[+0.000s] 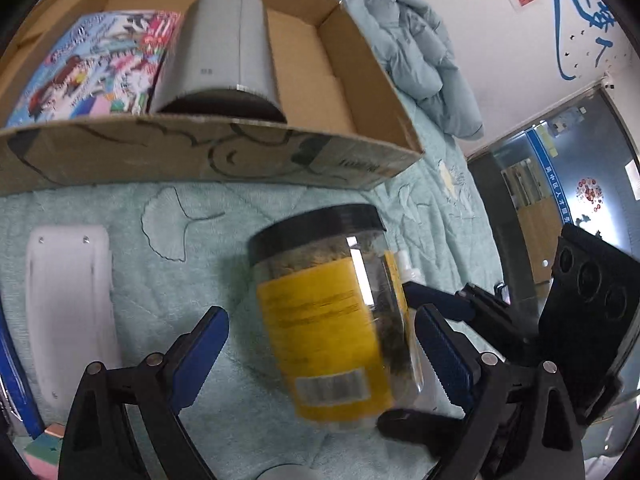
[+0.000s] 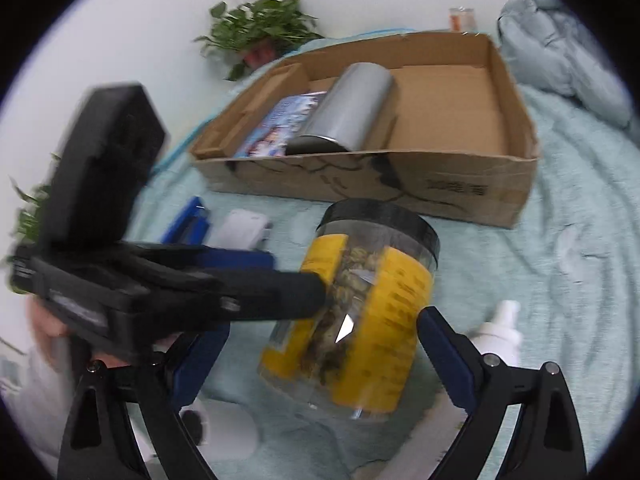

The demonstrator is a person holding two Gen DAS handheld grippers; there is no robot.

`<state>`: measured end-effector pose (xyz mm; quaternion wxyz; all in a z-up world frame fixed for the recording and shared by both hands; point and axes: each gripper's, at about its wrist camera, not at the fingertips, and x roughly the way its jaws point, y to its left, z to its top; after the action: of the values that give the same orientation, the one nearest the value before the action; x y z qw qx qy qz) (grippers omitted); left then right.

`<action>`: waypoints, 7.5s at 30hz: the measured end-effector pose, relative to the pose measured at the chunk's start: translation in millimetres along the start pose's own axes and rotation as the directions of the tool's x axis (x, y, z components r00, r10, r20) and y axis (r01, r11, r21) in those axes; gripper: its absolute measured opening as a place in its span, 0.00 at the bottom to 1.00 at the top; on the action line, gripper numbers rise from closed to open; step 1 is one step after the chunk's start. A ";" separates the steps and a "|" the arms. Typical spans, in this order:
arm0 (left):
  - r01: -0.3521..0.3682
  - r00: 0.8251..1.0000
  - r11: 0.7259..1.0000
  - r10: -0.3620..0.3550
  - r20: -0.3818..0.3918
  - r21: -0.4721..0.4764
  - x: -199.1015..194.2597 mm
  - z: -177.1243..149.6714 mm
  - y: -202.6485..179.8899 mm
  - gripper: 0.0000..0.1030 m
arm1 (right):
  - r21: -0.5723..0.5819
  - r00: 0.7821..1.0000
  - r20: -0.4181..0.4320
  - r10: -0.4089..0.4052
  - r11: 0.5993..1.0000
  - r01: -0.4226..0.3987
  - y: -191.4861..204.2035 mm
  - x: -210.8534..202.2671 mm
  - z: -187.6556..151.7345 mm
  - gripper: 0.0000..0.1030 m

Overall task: Organize rigid objects
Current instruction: 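Grasp the yellow-labelled herb jar with the left gripper and lift it, then carry the herb jar with the left gripper and lower it beside the silver cylinder, then open the left gripper to release the jar and withdraw, then grasp the white spray bottle with the right gripper and lift it, then carry the spray bottle with the right gripper and set it upright beside the jar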

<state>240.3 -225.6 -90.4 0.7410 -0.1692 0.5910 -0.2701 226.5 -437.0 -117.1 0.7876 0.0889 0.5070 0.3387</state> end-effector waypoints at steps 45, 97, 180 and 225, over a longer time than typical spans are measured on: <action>-0.035 0.948 0.964 -0.051 0.314 0.262 -173.4 21.7 -88.2 0.69 | -0.042 0.948 0.208 -0.241 0.966 0.254 95.6 -49.2 68.9 0.82; -0.063 0.983 0.990 0.040 0.178 0.127 -33.6 180.0 -4.4 0.60 | 0.176 0.956 -0.160 -0.246 0.946 0.272 -59.3 83.4 158.3 0.87; 0.107 0.984 0.993 -0.101 -0.146 0.038 12.1 -61.7 -7.1 0.80 | 0.039 0.990 0.032 -0.134 0.990 0.133 40.9 -13.7 -101.8 0.65; 0.001 0.978 0.931 -0.077 0.193 0.364 -76.2 125.2 -127.0 0.41 | -0.044 0.949 0.267 -0.168 0.981 0.187 5.5 -53.8 76.1 0.42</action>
<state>324.1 -289.5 72.4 0.8105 -0.0685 0.4487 -0.3702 275.6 -450.9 -38.9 0.8776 0.0599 0.3923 0.2689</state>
